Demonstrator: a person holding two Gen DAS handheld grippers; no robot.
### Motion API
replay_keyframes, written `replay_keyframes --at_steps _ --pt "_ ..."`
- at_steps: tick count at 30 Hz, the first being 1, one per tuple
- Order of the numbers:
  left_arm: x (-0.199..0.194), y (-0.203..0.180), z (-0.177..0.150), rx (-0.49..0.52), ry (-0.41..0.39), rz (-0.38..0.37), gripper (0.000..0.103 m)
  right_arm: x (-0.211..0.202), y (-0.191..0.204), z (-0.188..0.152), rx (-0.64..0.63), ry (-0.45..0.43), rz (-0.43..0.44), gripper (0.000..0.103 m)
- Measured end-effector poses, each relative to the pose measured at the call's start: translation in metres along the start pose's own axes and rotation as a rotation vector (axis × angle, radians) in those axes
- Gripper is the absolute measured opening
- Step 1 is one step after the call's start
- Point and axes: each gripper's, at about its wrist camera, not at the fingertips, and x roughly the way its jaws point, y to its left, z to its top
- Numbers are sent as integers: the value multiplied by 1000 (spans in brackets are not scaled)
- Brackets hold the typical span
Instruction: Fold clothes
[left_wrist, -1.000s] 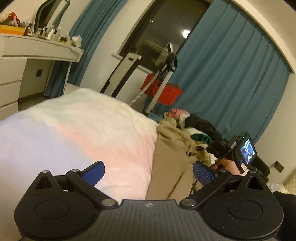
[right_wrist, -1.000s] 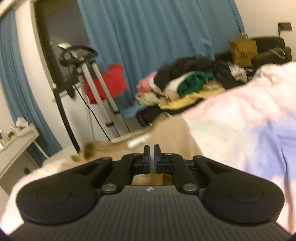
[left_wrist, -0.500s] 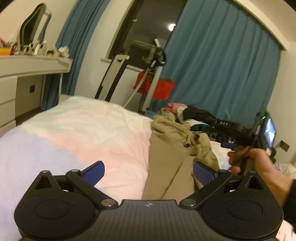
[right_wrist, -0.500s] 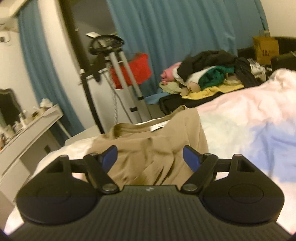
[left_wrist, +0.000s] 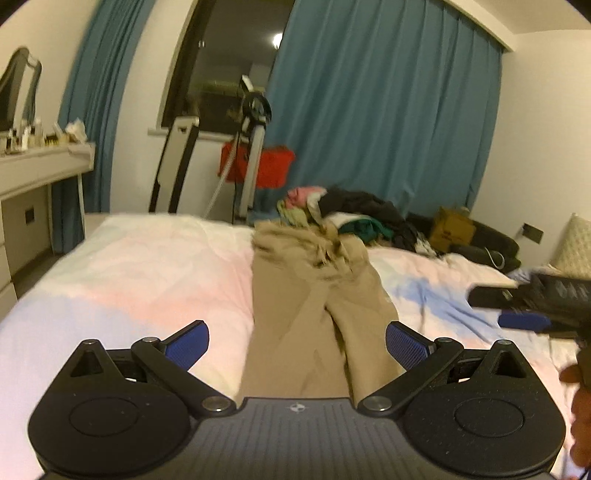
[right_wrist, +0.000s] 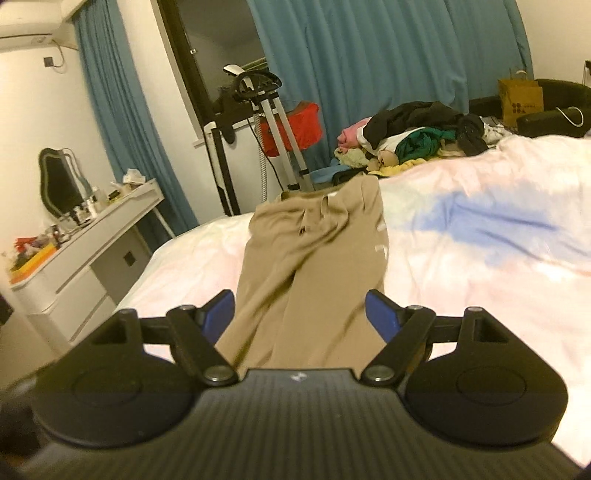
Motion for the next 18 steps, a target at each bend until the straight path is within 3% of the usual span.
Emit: replay_keyframes --at_steps 3,10,14,18 --pt "-4 16 -5 -61 87 -1 102 -9 -11 -14 30 43 -15 80" --pt "-5 90 -22 -496 213 28 100 -9 -34 -15 146 71 0 80" --pt "5 102 -38 -585 304 47 94 -2 -43 -21 194 122 22 80" --pt "16 112 -54 -651 398 71 77 5 -50 -26 252 176 41 80"
